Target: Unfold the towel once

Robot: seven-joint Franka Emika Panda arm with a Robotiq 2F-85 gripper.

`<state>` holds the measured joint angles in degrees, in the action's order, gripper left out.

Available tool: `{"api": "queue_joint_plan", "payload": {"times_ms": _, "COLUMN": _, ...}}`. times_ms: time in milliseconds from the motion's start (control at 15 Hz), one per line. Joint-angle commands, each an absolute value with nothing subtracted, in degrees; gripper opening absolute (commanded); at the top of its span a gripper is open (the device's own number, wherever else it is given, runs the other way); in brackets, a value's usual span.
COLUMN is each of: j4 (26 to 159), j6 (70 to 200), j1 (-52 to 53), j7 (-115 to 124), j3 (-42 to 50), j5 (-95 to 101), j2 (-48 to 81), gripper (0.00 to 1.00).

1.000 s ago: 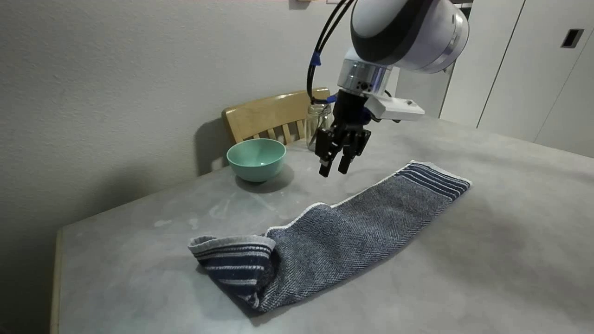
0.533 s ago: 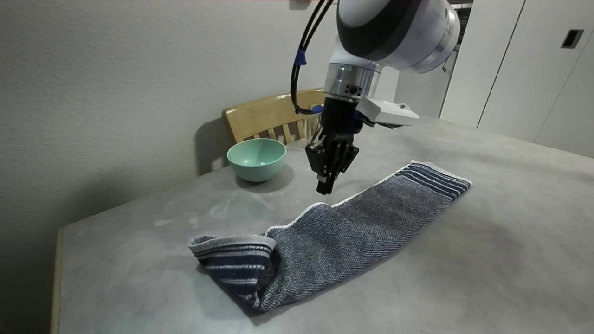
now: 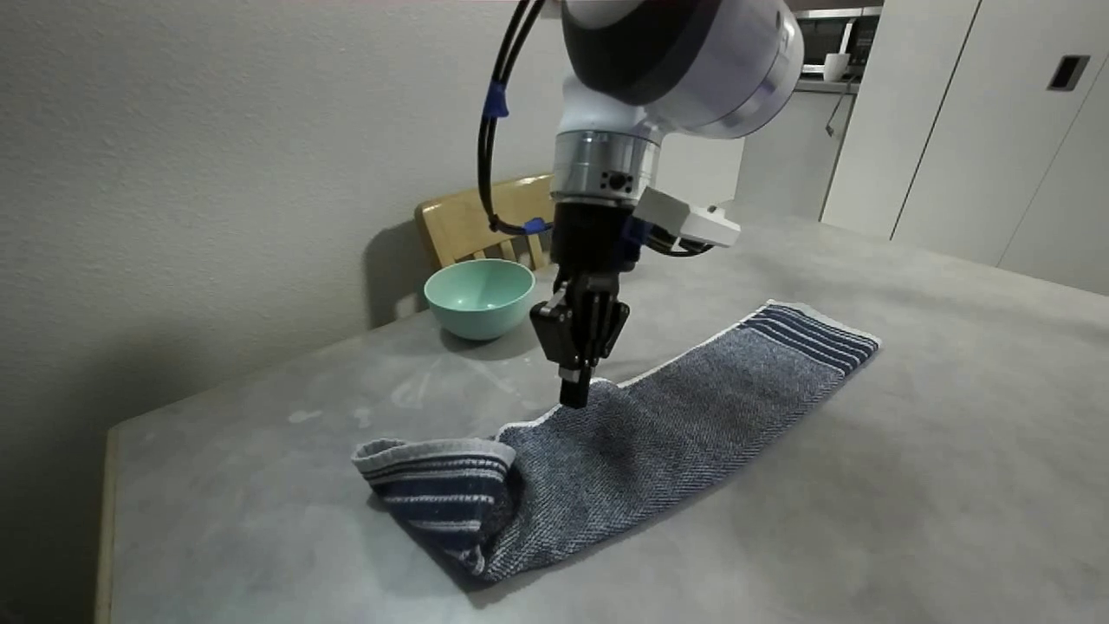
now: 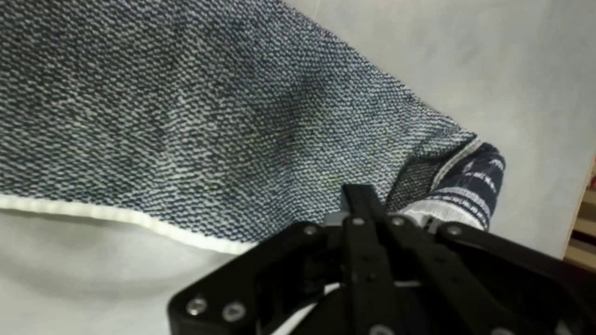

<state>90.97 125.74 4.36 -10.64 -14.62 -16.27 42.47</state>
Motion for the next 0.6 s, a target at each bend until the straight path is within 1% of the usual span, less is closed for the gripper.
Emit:
{"api": "queue_joint_plan", "payload": {"times_ms": 0, "j4": 82.4, "j6": 118.7, "j1": 5.1, "j7": -15.1, "j3": -15.7, "j5": -15.2, "j2": 48.8, "gripper": 0.21}}
{"api": "queue_joint_plan", "payload": {"times_ms": 67, "j4": 80.5, "j6": 117.0, "j1": 5.7, "j7": -15.9, "j3": -15.7, "j5": -14.7, "j2": 50.2, "gripper": 0.10}}
{"api": "queue_joint_plan", "payload": {"times_ms": 133, "j4": 78.5, "j6": 115.2, "j1": 6.3, "j7": -16.4, "j3": -15.7, "j5": -14.3, "j2": 51.6, "gripper": 0.05}}
{"api": "queue_joint_plan", "payload": {"times_ms": 200, "j4": 76.7, "j6": 113.8, "j1": 7.0, "j7": -16.7, "j3": -15.6, "j5": -13.9, "j2": 52.8, "gripper": 0.02}}
{"api": "queue_joint_plan", "payload": {"times_ms": 267, "j4": 74.8, "j6": 112.4, "j1": 7.7, "j7": -17.0, "j3": -15.6, "j5": -13.6, "j2": 54.0, "gripper": 0.00}}
{"api": "queue_joint_plan", "payload": {"times_ms": 533, "j4": 67.5, "j6": 107.4, "j1": 9.9, "j7": -16.7, "j3": -15.4, "j5": -12.1, "j2": 58.0, "gripper": 0.00}}
